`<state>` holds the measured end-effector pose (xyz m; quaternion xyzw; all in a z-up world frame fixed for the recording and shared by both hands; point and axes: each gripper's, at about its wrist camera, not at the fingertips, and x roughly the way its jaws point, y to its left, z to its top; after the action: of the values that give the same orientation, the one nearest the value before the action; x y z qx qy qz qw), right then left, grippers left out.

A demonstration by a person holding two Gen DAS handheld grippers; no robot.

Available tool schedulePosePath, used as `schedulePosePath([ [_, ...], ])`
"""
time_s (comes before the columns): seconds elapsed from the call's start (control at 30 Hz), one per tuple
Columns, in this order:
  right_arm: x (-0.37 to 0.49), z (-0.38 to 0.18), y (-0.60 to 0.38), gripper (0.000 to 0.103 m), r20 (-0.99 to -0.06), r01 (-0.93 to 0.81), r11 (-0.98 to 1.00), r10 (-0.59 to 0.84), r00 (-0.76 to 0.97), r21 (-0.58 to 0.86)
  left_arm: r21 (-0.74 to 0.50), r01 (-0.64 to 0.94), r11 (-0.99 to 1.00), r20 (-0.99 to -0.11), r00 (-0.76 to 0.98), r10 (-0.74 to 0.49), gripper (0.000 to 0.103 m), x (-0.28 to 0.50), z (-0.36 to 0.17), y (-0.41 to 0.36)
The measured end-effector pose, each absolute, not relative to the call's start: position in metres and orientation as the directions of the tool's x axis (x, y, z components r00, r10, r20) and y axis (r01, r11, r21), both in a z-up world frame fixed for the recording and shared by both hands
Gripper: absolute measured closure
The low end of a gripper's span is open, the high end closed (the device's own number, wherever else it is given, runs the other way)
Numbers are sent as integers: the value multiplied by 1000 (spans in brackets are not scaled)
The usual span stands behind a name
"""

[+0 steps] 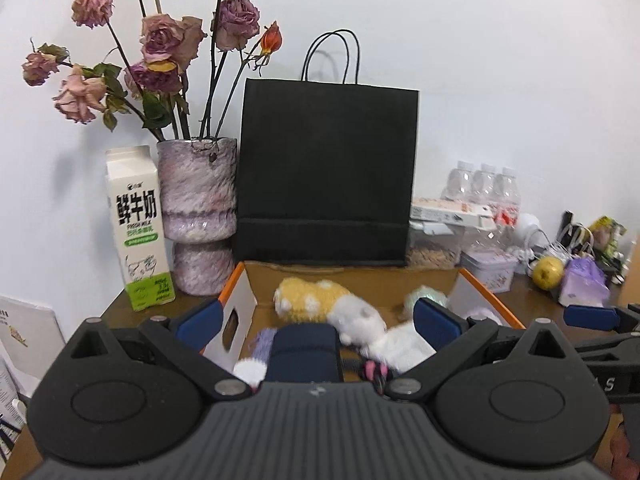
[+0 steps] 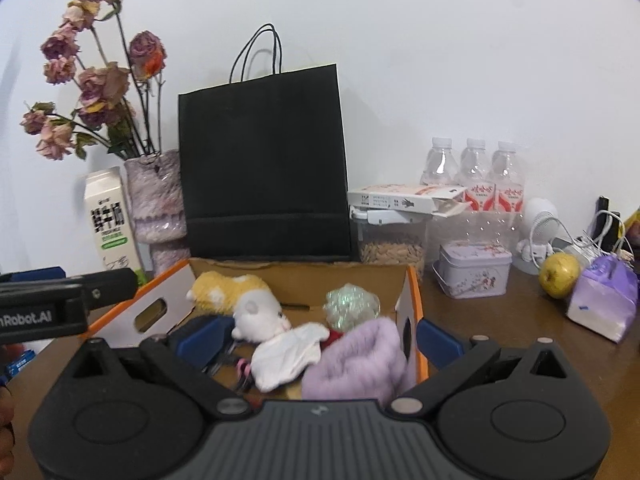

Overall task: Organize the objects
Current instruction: 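Withdraw both open tools from the box back over the table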

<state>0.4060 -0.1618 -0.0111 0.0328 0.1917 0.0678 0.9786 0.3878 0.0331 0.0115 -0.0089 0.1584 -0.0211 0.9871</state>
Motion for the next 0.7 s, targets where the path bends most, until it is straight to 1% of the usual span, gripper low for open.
schedulePosePath([
  [0.17, 359, -6, -165, 0, -396, -147, 985, 170, 902, 88, -14, 55, 998, -341, 938, -57, 0, 345, 11, 36],
  [0.43, 290, -8, -161, 0, -445, -156, 986, 166, 880, 60, 4, 56, 998, -420, 906, -49, 0, 278, -2, 45],
  [0.57, 265, -12, -160, 0, -469, -155, 986, 167, 868, 63, 19, 40, 999, -454, 891, -27, 0, 253, -12, 48],
  [0.7, 248, -14, -160, 0, -482, -158, 985, 174, 859, 74, 6, 30, 1000, -476, 879, -23, 0, 236, -17, 52],
])
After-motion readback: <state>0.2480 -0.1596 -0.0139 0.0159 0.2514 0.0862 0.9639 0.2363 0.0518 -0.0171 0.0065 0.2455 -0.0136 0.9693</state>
